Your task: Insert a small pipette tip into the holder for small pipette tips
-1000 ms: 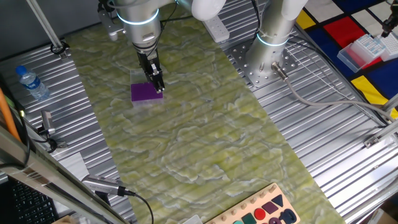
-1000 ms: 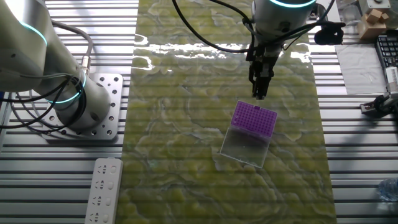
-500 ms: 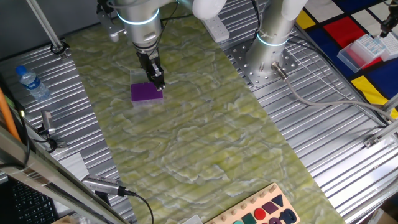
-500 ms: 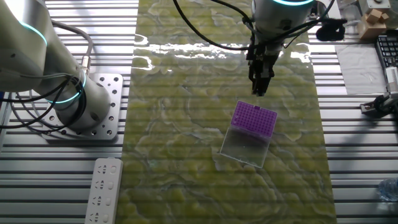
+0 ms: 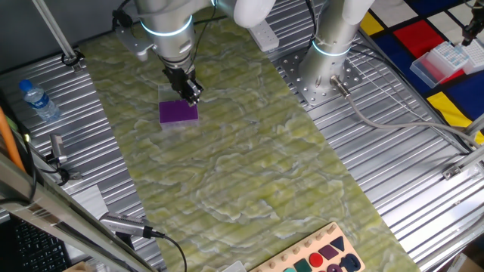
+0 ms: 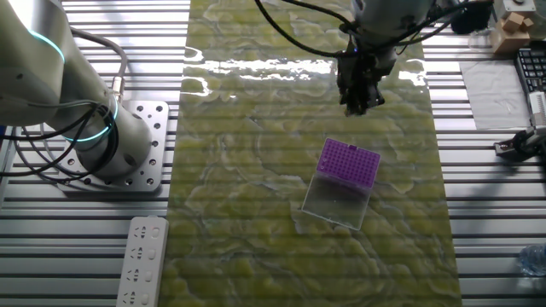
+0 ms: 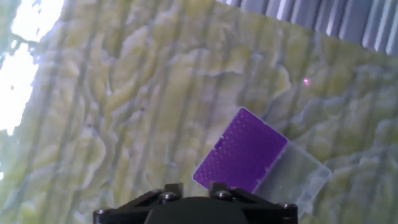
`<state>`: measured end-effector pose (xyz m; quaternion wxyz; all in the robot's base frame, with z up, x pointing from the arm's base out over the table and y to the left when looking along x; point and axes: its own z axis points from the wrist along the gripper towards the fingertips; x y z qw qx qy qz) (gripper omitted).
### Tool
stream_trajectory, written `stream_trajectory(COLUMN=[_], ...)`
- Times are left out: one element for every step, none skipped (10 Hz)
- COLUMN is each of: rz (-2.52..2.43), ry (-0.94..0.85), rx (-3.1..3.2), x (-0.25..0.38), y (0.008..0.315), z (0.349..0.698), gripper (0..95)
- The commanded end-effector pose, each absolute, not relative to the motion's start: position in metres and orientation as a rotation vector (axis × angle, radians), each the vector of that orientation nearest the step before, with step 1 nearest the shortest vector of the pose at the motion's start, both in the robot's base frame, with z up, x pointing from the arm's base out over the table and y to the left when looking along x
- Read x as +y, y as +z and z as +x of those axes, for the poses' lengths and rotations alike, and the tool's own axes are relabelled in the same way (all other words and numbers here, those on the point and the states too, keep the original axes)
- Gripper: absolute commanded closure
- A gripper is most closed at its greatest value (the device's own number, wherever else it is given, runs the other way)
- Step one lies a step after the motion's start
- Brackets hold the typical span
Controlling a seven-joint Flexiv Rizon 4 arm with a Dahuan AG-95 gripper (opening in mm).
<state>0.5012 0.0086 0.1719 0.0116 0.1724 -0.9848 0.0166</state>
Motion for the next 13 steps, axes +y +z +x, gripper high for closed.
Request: stream_trajectory(rz=[0.555,0.553,0.553,0.554,0.552,0.562,0.575,0.582,0.593,0.616,0.649,0.668,0.673], ry=[0.009,-0.002,-0.009,-0.031,-0.046,-0.065,-0.077,-0.089,-0.103,-0.115,-0.142,-0.177,-0.19], rx=[-3.113,-3.133,-3.143,-3.17,-3.18,-3.189,-3.194,-3.2,-3.207,-3.215,-3.228,-3.247,-3.253], x=[0.02,0.027,0.031,0.041,0.048,0.059,0.065,0.07,0.077,0.083,0.088,0.092,0.094], y=[0.165,0.16,0.158,0.152,0.148,0.141,0.136,0.131,0.123,0.115,0.106,0.097,0.094], z=[0.506,0.509,0.51,0.513,0.515,0.518,0.52,0.522,0.524,0.526,0.528,0.529,0.53], gripper=[95.0,95.0,95.0,95.0,95.0,95.0,95.0,95.0,95.0,95.0,95.0,95.0,95.0])
